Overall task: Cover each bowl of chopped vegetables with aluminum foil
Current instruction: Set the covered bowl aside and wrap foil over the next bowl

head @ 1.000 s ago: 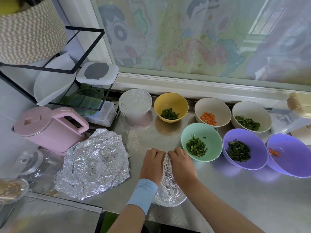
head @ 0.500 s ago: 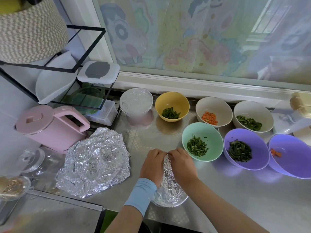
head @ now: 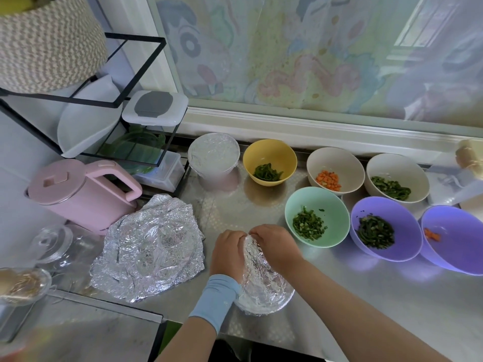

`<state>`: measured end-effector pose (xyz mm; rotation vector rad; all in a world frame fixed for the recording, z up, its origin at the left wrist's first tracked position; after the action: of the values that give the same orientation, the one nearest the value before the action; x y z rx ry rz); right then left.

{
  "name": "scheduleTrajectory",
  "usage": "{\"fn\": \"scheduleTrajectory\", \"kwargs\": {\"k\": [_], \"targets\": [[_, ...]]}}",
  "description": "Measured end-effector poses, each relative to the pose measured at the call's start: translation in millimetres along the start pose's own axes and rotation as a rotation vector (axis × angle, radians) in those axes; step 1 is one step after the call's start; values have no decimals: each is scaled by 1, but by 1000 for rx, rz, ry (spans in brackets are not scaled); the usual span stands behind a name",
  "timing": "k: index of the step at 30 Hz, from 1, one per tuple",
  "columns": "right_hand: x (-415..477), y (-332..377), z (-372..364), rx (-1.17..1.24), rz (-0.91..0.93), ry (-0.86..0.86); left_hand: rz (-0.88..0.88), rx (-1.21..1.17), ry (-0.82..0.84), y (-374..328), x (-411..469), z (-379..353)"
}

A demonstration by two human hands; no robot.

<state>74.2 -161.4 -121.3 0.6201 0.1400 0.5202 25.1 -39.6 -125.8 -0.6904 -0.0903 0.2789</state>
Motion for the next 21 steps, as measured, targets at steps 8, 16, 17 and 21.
{"fn": "scheduleTrajectory", "kwargs": {"k": [8,16,17,21], "targets": [[-11,-11,2,-65,-160,-103,-33,-29,167,-12,2,-10],[-12,-16,6,56,-200,-121,51,-80,119,-8,4,-13],[-12,-16,6,51,-200,-110,60,-80,119,-7,5,-12],[-7,-12,3,-8,-164,-22,87,-63,113,-3,4,-12]]}}
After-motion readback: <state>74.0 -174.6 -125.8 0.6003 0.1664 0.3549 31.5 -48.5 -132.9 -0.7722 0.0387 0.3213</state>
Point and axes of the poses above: each hand's wrist, its own x-axis towards the middle knuckle, its own z-axis out of the back of the hand, y = z × x, the point moved 8 cm from there along x, towards the middle knuckle, and after that the axes turned 3 degrees about z, right-handed, at the moved point
